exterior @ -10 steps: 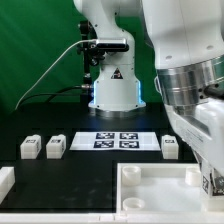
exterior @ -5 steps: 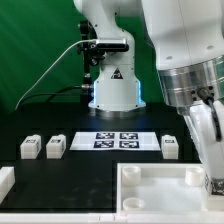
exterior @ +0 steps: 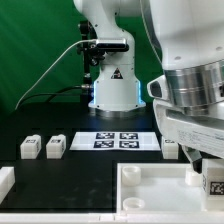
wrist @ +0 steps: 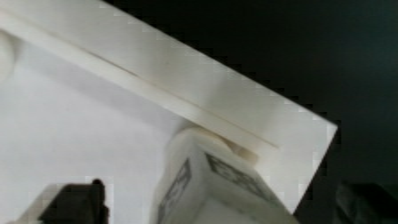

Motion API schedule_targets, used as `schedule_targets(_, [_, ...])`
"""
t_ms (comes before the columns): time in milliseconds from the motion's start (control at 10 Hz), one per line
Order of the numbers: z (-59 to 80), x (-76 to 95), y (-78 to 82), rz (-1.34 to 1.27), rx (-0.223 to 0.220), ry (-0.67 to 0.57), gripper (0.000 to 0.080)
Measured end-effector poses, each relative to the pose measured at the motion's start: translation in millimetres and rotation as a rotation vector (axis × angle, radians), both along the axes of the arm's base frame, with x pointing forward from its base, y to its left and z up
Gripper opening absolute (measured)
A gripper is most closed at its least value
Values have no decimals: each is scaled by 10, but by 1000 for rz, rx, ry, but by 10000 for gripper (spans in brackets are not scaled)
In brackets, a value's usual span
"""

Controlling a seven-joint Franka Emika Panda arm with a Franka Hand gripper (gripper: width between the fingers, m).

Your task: Assemble one leg

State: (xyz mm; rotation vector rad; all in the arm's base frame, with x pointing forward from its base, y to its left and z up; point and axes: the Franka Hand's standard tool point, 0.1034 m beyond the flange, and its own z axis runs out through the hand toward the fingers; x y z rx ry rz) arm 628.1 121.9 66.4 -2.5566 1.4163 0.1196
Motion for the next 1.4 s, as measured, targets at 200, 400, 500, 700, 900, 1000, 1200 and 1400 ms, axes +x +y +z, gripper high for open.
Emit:
schedule_targets(200, [-5,-10,-27,258,-30,-47,648])
schedule_targets(400, [10,-26,6,713,-130,-94,649])
schedule_targets(500, [7,-33,33,871,-151,-113,649])
schedule_targets(700, [2,-31,22,840,-144,-111,496])
schedule_targets(900, [0,-34,34,692,-141,-87,308])
schedule_targets(1000, [-12,-41,10,571,-140,-64,308])
schedule_targets(1200, [-2,1,-31,395,-117,-40,296])
schedule_targets(1400, [-9,8,-1,57,-90,19,296])
